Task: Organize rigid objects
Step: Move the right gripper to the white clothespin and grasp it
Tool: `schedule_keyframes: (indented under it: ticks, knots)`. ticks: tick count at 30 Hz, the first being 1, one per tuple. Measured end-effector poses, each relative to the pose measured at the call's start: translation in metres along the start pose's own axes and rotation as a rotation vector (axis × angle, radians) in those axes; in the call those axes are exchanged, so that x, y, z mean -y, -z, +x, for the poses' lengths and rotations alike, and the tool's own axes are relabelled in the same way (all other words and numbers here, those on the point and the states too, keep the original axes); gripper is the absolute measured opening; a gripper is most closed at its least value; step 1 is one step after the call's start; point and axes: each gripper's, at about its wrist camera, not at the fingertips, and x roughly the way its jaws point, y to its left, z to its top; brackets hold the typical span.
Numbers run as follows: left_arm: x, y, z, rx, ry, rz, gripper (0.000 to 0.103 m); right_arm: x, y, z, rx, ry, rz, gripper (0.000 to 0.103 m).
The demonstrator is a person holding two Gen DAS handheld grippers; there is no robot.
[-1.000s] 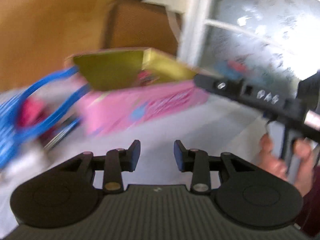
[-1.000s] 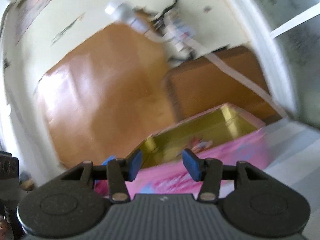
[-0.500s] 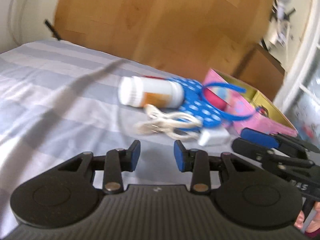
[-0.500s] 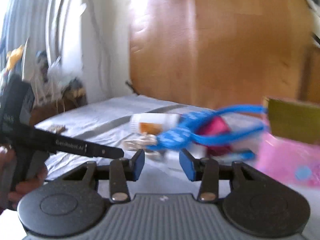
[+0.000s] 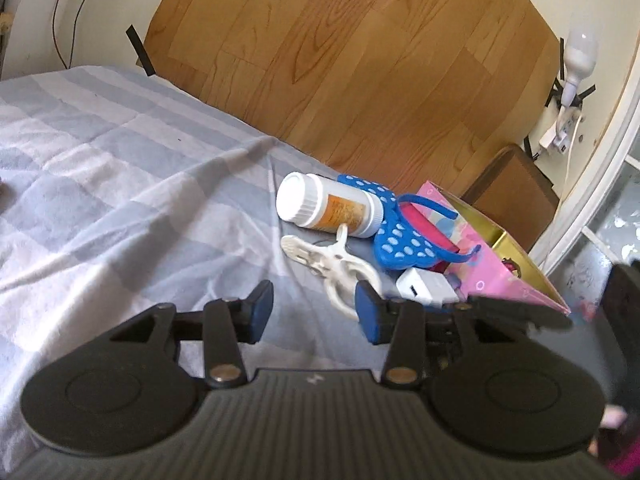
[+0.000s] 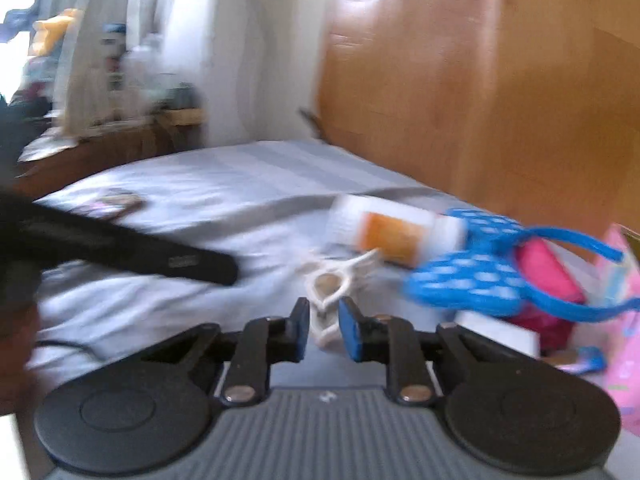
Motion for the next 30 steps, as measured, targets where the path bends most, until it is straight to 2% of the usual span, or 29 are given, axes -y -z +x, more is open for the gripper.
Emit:
schedule_keyframes:
  ticks: [2, 3, 6, 9, 13, 15, 17, 20, 25, 28, 30]
  knots:
    - [0.000, -0.001, 0.002, -0.009, 0.012, -0.006, 0.047, -0.012, 0.003, -0.011, 0.008, -0.077, -0.034, 0.019]
    - [0.000, -0.001, 0.002, -0.012, 0.017, -0.006, 0.047, -0.015, 0.005, -0.015, 0.016, -0.079, -0.048, 0.019]
    - [0.003, -0.003, 0.003, -0.014, 0.038, -0.014, 0.048, -0.015, 0.008, -0.019, 0.017, -0.036, -0.038, 0.021]
    - [0.011, -0.011, 0.006, -0.003, 0.072, -0.020, 0.061, -0.006, 0.010, -0.019, 0.015, 0.004, 0.001, 0.021]
    - [0.028, -0.019, 0.016, 0.000, 0.066, 0.039, 0.061, 0.001, 0.010, -0.007, -0.010, 0.042, 0.043, 0.024]
    - [0.033, -0.021, 0.026, -0.025, 0.043, 0.056, 0.061, 0.004, 0.008, -0.003, -0.014, 0.037, 0.060, 0.029]
    - [0.033, -0.022, 0.035, -0.054, 0.031, 0.052, 0.061, 0.003, 0.005, 0.003, -0.021, 0.049, 0.046, 0.043]
    - [0.025, -0.027, 0.030, -0.038, 0.037, 0.017, 0.061, -0.007, -0.003, 0.022, -0.051, 0.072, -0.023, 0.044]
    - [-0.008, -0.035, 0.007, 0.006, -0.017, -0.062, 0.061, -0.044, -0.012, 0.033, 0.009, 0.102, -0.235, 0.044]
    - [-0.030, -0.035, -0.006, 0.023, -0.059, -0.116, 0.061, -0.073, -0.014, 0.035, 0.051, 0.059, -0.356, 0.044]
    - [-0.038, -0.036, -0.010, 0.028, -0.078, -0.131, 0.061, -0.088, -0.014, 0.036, 0.056, 0.010, -0.388, 0.044]
